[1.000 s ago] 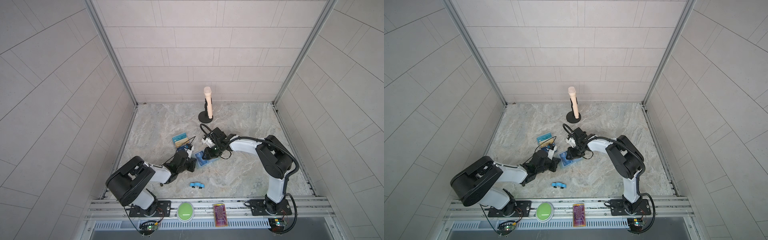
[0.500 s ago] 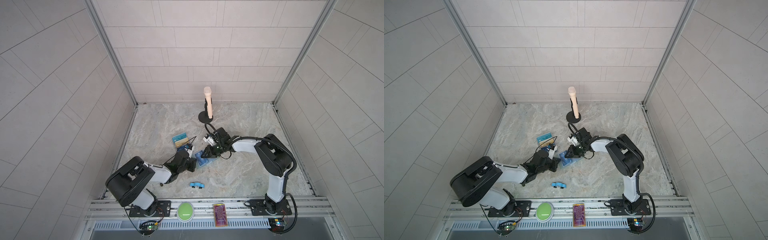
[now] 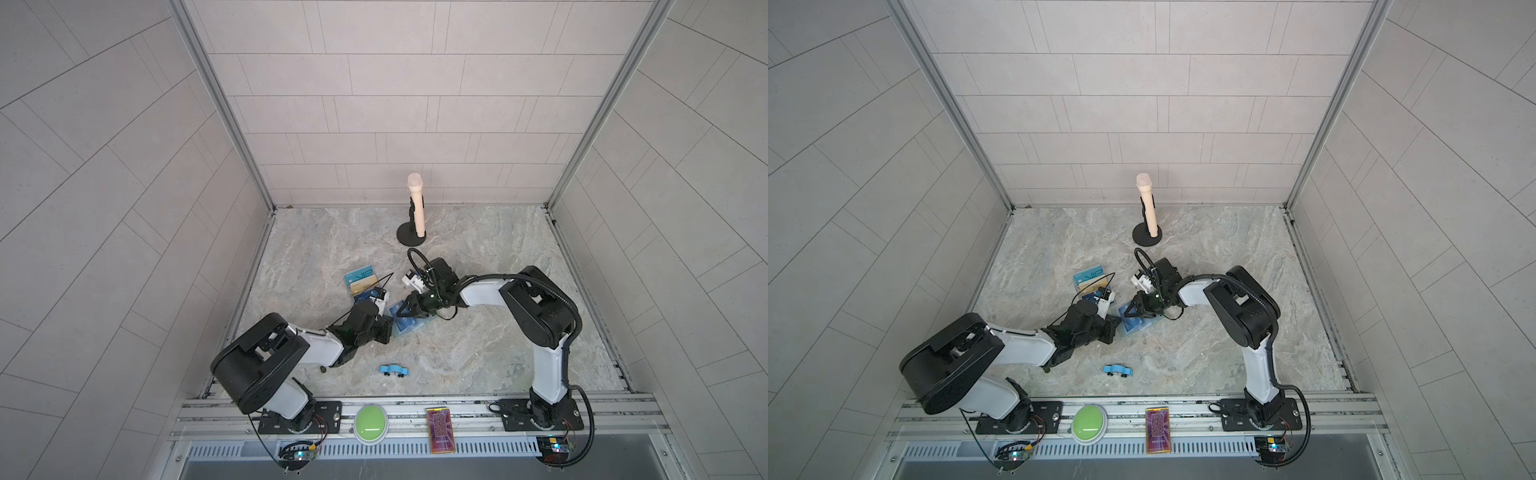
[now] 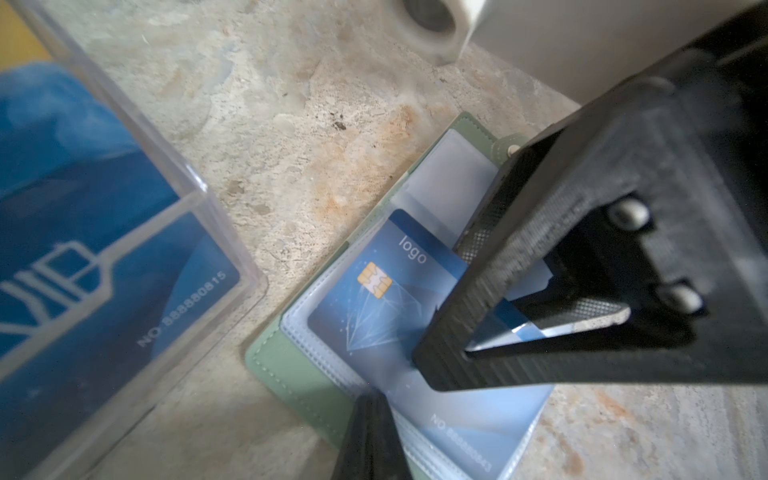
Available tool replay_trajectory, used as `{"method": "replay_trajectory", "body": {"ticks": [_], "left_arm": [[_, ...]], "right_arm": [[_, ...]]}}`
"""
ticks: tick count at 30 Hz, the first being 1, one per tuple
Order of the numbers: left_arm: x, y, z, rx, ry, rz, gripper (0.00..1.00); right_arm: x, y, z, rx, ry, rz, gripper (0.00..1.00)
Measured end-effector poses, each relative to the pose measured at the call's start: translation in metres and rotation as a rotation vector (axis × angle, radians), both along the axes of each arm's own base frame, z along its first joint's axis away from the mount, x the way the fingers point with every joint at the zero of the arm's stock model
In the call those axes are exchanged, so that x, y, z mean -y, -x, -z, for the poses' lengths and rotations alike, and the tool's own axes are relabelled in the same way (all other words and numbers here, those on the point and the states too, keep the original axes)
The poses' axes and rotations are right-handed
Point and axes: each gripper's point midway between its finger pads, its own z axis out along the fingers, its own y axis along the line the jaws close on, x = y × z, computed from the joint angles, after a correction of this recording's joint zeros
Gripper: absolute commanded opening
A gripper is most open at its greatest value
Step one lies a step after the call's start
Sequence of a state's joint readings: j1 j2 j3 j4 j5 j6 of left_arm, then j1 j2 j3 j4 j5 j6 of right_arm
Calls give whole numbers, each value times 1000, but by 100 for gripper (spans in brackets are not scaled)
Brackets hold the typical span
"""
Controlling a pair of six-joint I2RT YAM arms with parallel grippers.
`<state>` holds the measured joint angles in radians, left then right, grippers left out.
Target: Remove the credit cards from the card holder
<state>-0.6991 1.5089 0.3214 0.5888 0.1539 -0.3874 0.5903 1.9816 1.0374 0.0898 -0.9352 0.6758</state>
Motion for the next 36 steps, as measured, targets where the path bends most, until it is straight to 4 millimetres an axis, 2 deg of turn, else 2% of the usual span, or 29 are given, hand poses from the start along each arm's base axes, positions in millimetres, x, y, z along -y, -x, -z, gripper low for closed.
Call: {"method": "replay_trajectory", "body": {"ticks": [8, 21, 29, 36], "left_arm": [[0, 0, 0, 2, -3, 1, 0], [1, 0, 0, -1, -7, 3, 0], [1, 0, 0, -3, -9, 4, 0], [1, 0, 0, -2, -9, 4, 0]], "right_arm": [[1, 0, -1, 7, -23, 5, 22], [15, -4, -14, 28, -44, 35, 20], [21, -5, -12, 20, -41, 48, 20], [26, -8, -20, 33, -52, 60, 20]]}}
